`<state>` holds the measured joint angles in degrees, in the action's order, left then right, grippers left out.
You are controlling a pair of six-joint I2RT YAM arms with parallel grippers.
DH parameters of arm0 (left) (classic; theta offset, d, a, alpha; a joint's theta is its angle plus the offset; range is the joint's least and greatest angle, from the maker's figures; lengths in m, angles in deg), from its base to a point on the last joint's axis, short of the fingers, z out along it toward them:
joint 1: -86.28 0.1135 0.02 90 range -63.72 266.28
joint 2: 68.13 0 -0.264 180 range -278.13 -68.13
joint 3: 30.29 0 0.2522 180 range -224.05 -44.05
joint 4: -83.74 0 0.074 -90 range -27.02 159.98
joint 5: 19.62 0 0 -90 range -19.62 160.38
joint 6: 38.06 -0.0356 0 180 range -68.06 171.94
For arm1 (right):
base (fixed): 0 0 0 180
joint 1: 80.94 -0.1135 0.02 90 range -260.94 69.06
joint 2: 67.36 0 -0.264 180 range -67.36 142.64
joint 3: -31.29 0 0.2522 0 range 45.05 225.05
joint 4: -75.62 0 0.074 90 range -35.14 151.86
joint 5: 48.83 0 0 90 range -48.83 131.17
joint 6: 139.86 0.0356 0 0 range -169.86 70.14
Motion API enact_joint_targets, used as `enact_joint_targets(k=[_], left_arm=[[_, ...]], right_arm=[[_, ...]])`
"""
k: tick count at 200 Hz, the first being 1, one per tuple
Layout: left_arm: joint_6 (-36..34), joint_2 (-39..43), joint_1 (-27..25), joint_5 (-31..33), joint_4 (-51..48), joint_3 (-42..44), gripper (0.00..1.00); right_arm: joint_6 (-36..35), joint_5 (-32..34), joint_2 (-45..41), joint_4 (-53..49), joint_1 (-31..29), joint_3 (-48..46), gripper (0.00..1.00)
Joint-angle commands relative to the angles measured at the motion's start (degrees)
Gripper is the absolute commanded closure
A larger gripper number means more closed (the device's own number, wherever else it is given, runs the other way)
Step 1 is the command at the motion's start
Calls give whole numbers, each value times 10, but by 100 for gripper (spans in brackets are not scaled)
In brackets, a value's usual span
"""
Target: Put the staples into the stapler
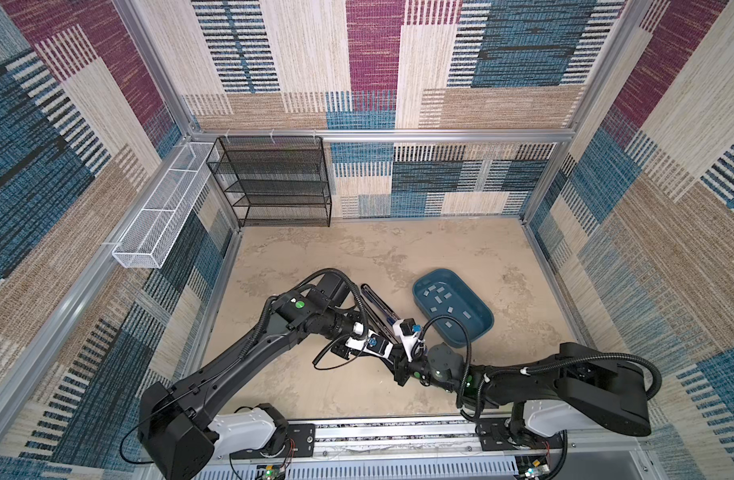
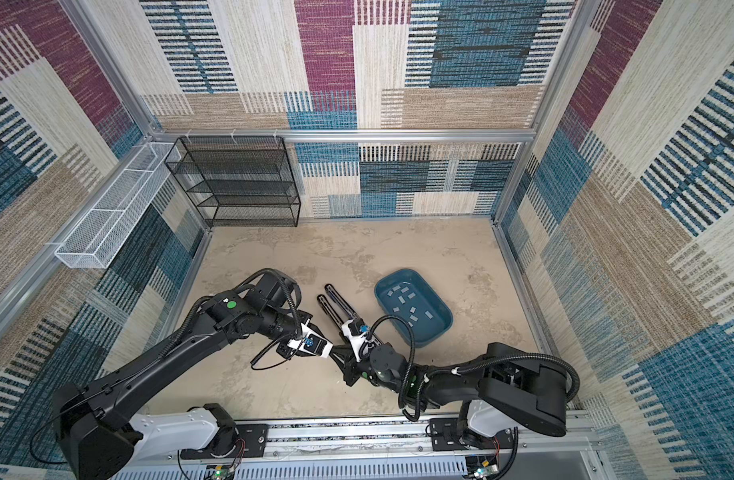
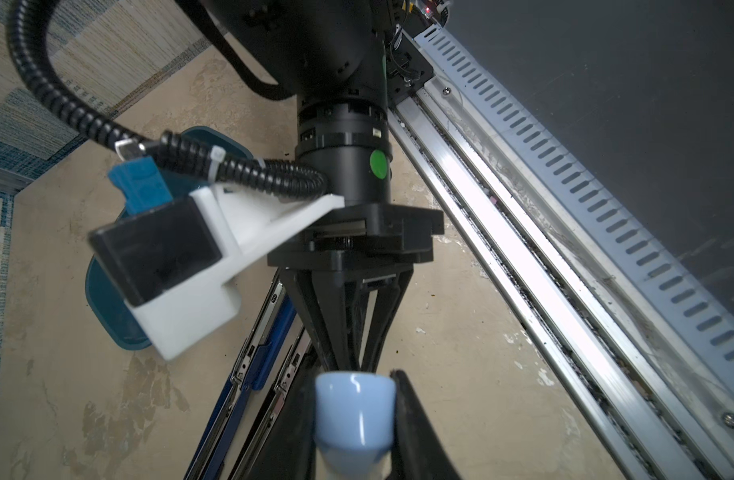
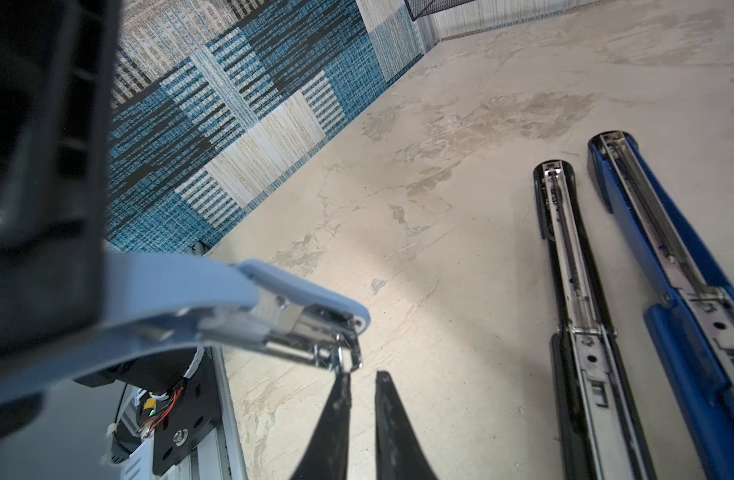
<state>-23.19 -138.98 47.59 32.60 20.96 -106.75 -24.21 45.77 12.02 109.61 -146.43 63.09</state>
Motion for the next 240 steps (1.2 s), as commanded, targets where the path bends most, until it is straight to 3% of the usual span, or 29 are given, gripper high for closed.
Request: enact_joint_targets(k=[1,51,123,191,221,240], left_arm=[[3,-1,5,-10,5,2,100],[5,0,6,-24,6,-1,100],[15,2,7,-92,26,-2,100],[17,3,7,-111,26,-5,100],[18,2,6,-110,26,-5,100],[17,3,7,-108,26,-4,100]], right_arm=[[-24,32,-38,6,0,-28,74],[-112,41,-130,42,-2,-95,43],[-223,15,-74,175,-10,-76,10],[-259,1,10,226,-10,-30,13],[-266,10,39,236,-10,-14,21],[-265,8,53,234,-10,-5,33]])
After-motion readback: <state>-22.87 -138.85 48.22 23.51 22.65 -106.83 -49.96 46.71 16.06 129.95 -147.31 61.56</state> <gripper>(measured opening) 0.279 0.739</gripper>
